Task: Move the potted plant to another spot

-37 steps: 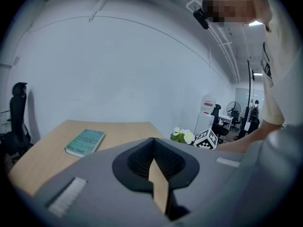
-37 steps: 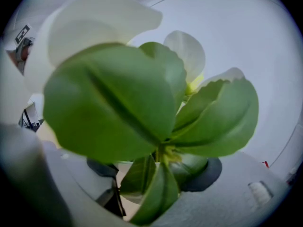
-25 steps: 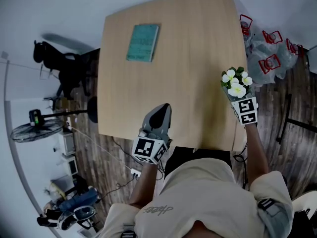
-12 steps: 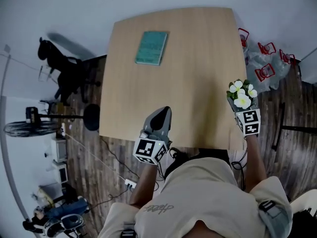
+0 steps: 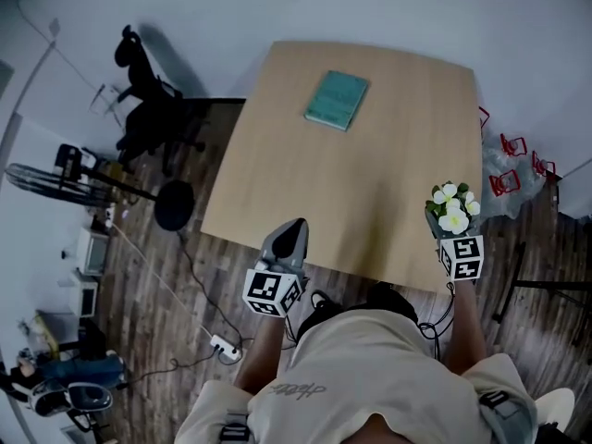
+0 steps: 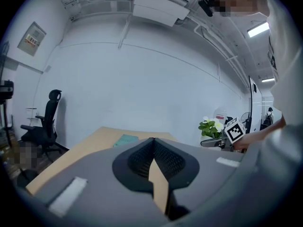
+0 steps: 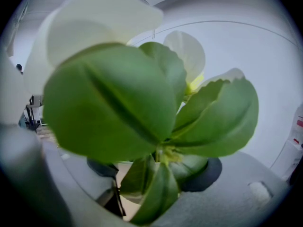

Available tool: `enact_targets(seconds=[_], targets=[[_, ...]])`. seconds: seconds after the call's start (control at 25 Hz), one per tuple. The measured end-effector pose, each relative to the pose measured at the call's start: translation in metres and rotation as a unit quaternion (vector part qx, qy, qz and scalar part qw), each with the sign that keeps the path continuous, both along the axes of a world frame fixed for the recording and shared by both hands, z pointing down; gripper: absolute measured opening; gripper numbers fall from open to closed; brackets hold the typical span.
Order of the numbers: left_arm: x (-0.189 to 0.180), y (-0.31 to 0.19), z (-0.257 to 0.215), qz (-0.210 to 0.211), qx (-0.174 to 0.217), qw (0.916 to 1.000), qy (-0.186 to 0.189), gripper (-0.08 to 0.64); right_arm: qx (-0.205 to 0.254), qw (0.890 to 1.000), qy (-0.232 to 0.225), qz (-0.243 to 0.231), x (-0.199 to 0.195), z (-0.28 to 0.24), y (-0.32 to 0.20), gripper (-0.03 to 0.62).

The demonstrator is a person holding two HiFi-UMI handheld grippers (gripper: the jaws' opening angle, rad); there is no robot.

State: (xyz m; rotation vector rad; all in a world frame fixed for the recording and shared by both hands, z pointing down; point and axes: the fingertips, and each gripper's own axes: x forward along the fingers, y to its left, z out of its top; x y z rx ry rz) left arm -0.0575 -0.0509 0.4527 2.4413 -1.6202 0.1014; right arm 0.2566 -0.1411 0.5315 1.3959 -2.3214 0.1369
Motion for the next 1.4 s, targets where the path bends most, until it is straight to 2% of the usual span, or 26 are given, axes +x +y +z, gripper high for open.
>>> enact_targets(seconds=[0.16,0.32,0.56,0.76,1.04,1.4], targets=[[-0.042,0.02,-0.002,-0.023,0.01,0.9997,0.007,0.02,0.008,1.0,0.002,-0.017,-0.039,-0.008,0.016,0.339],[-0.076,0.043,0.001,-0.029,0.01,0.9995,0.011,0.02,0.011,0.999,0.005,-0.03,-0.078,-0.012,0.037,0.34],[-0.125,0.073,0.002,-0.038,0.022,0.9988,0.022,0.02,0.016,0.999,-0.004,-0.028,-0.124,-0.012,0.063,0.341],[-0.147,0.088,0.008,-0.034,0.019,0.999,0.023,0.02,0.014,1.0,0.006,-0.027,-0.143,-0.011,0.08,0.341],[-0.174,0.098,0.006,-0.051,0.026,0.9978,0.033,0.02,0.012,0.999,0.011,-0.037,-0.17,-0.02,0.079,0.341],[-0.208,0.111,0.019,-0.1,0.019,0.9936,0.048,0.02,0.012,0.995,0.024,-0.099,-0.221,-0.029,0.067,0.341]])
